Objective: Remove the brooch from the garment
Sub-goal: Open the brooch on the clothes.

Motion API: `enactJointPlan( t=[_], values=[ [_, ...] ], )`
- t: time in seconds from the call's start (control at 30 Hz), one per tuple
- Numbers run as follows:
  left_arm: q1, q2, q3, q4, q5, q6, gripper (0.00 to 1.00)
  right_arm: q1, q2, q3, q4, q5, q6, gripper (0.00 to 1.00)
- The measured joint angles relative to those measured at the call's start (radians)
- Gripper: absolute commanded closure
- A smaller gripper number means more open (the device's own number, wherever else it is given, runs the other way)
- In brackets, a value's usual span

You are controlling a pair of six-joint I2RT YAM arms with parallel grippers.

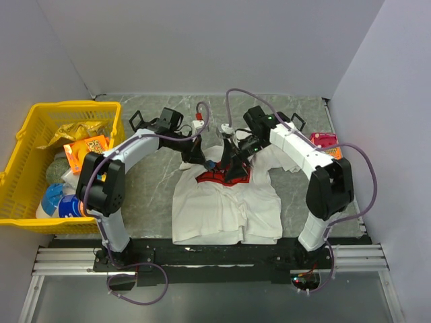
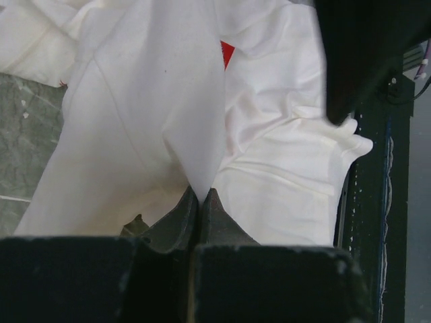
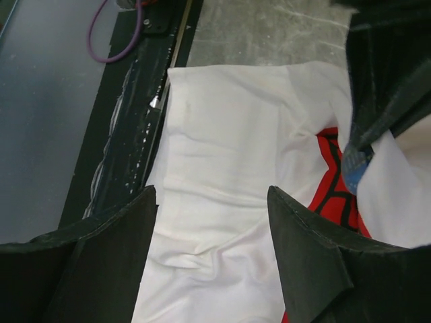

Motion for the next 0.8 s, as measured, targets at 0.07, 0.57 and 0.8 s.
enactJointPlan(
  t=[0.07,0.57,0.8],
  values=[
    [0.006,0.000,0.007,-0.014,0.021,0.002,0.99,0.000,0.051,0.013,0.018,0.003,0.029,0.32],
    [0.031,0.000,0.054,-0.074,0.118,0.036,0.99,-0.014,0.195,0.047,0.191,0.031,0.214,0.40],
    [0.031,0.000,0.054,-0.087,0.135,0.045,0.99,-0.018,0.195,0.047,0.287,0.060,0.308,0.48]
  ],
)
